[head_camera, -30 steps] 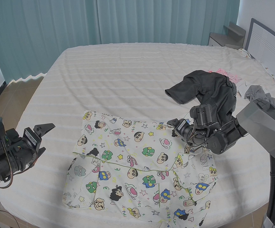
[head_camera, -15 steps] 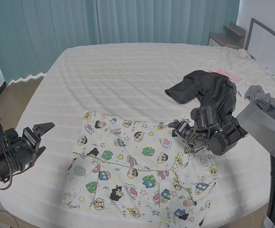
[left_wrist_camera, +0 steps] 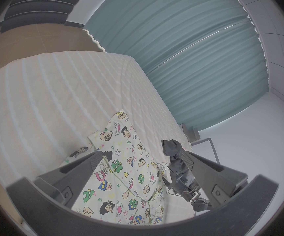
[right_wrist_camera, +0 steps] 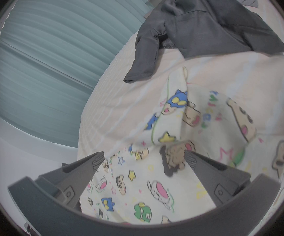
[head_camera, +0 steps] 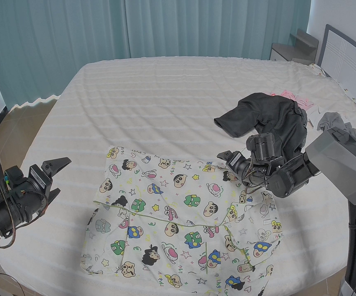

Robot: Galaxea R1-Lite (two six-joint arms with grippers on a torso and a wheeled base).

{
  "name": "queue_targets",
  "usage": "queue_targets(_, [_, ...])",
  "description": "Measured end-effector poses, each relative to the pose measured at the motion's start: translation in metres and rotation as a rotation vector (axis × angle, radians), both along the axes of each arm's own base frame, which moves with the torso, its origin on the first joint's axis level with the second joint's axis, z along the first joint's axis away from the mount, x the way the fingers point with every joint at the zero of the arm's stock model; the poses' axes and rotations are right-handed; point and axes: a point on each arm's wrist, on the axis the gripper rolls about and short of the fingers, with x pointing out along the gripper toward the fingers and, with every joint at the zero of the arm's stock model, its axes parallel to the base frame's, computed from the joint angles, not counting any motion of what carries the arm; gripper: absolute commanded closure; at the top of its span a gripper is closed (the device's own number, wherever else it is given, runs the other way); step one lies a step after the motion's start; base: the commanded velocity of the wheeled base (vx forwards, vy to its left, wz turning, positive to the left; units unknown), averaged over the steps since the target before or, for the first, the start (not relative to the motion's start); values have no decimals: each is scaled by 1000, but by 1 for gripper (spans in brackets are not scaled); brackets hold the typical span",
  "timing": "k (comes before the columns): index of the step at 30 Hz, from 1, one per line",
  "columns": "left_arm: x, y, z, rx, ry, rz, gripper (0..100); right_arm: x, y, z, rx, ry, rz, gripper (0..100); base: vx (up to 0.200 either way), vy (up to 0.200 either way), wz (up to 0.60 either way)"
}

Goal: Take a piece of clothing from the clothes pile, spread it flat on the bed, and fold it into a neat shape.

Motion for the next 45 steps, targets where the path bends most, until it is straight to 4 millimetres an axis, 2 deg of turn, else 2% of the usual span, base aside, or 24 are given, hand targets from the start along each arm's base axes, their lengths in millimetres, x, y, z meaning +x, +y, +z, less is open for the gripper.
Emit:
queue_targets(10, [-3, 0, -3, -12, -4, -45, 0, 12, -1, -9, -80, -7, -48, 0, 0, 0, 0])
queue_targets(22, [-3, 0, -3, -11, -2, -44, 0, 19, 1, -11, -82, -11, -49, 0, 0, 0, 0])
queue_targets(28, [-3, 0, -3, -11, -2, -43, 0, 45, 11, 8, -40, -114, -52, 0, 0, 0, 0])
queue_targets(36, [-3, 0, -4, -12, 0, -41, 0, 82, 17, 56, 14, -315, -67, 0, 0, 0, 0])
queue_targets(41, [-2, 0, -4, -12, 2, -40, 0, 97, 10, 50, -20, -330, -81, 0, 0, 0, 0])
queue_targets(45, [-2, 1, -4, -11, 2, -39, 0, 99, 7, 49, -24, -333, -96, 0, 0, 0, 0])
